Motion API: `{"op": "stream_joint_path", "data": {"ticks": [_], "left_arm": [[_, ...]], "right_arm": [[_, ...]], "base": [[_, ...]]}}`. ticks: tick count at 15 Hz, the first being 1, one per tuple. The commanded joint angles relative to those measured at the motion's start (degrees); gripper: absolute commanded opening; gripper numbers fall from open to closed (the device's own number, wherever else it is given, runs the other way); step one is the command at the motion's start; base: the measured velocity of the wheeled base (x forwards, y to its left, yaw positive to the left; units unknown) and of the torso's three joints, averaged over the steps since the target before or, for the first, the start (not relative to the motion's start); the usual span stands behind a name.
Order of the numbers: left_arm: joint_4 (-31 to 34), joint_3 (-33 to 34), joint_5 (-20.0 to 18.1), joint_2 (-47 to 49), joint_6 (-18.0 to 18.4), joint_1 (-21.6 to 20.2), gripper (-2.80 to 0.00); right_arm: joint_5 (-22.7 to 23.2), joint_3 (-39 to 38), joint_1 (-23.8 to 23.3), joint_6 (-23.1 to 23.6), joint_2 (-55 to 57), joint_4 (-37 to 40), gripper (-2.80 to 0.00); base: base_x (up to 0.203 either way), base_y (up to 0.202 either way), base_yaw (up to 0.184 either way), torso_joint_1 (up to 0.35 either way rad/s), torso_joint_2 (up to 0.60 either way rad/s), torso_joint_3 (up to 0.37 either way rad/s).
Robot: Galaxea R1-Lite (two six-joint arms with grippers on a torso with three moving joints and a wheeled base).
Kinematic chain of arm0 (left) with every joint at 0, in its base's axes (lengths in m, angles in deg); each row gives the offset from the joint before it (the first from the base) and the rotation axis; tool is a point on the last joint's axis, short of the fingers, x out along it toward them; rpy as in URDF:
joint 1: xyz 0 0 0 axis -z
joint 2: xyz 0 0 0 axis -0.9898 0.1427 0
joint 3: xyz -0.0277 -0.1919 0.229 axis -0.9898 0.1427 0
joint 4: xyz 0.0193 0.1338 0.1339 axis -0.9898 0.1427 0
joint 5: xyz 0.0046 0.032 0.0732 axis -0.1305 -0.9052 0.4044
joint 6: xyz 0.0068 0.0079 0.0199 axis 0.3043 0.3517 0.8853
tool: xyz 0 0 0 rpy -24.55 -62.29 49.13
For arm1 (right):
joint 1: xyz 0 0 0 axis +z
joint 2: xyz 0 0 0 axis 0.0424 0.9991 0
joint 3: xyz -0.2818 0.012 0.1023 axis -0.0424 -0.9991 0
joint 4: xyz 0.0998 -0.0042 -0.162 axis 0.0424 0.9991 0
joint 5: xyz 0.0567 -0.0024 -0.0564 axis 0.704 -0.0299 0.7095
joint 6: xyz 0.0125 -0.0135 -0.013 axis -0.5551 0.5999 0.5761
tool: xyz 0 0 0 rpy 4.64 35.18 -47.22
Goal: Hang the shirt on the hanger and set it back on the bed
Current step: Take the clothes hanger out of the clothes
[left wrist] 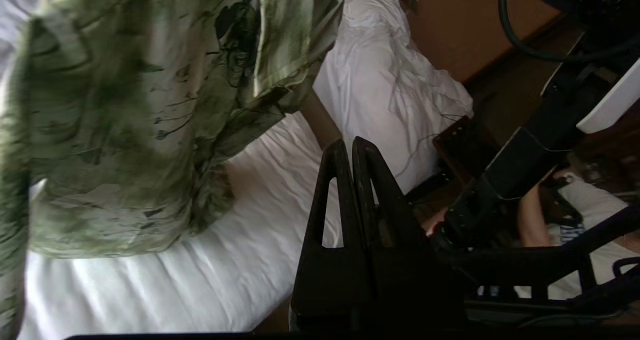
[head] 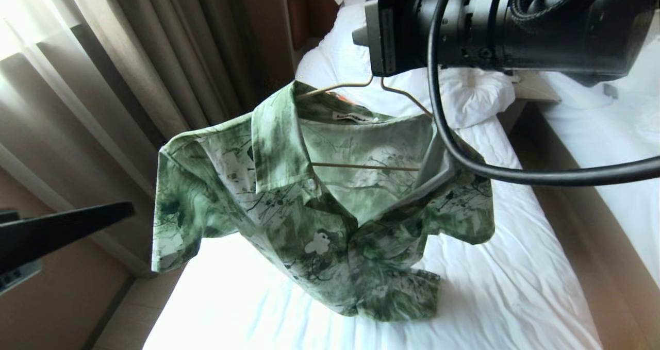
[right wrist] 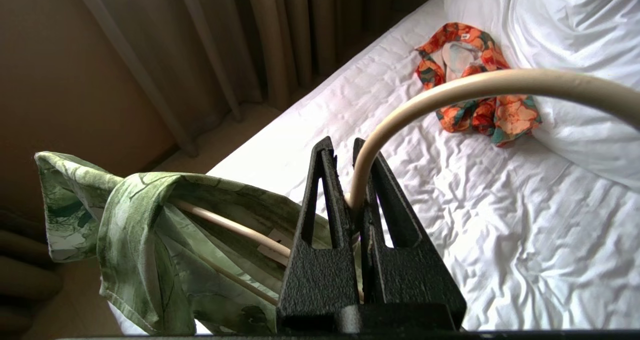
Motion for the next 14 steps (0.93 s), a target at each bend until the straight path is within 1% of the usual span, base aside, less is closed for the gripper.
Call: {"op": "stream_joint_path", "data": {"ticks": [1,3,5,6,8,9,11,14], "left_arm": [[-0.1,-1.5,-0.2,4.9,-1.1,2.9,-2.8],[-1.3,-2.3,-0.1,7.7,-1.5,4.6,-2.8],[-4.9,-2.3,0.8,11.9,-1.5,6.9,-2.8],[-6.6,-2.2,2.1,14.0,-1.4,7.8,0.0],[-9.9,-1.8,4.9,18.0,-1.2,8.8,0.0],[-11.3,-1.5,5.4,19.6,-1.1,8.9,0.0],[-12.8,-1.2,5.6,20.9,-1.0,8.8,0.0],[-13.3,-1.4,5.7,21.9,-1.0,8.7,0.0]], "right_arm": [[-0.1,0.2,0.5,0.0,1.7,0.0,-2.8],[-0.1,0.3,0.5,0.0,2.4,-0.2,-2.8],[-0.1,0.5,0.4,0.0,2.8,-0.6,-2.8],[0.0,0.5,0.4,0.0,2.6,-0.6,-2.8],[0.1,0.5,0.3,-0.2,2.3,-0.7,-2.8],[0.1,0.5,0.3,-0.4,2.3,-0.7,-2.8],[0.3,0.5,0.3,-0.3,2.4,-0.9,-2.8],[0.5,0.5,0.3,-0.3,2.5,-1.2,-2.8]], "base": [[0.0,0.0,0.0,0.0,0.0,0.0],[0.0,0.0,0.0,0.0,0.0,0.0],[0.0,0.0,0.0,0.0,0.0,0.0],[0.0,0.0,0.0,0.0,0.0,0.0],[0.0,0.0,0.0,0.0,0.0,0.0],[0.0,0.0,0.0,0.0,0.0,0.0],[0.0,0.0,0.0,0.0,0.0,0.0],[0.0,0.0,0.0,0.0,0.0,0.0]]}}
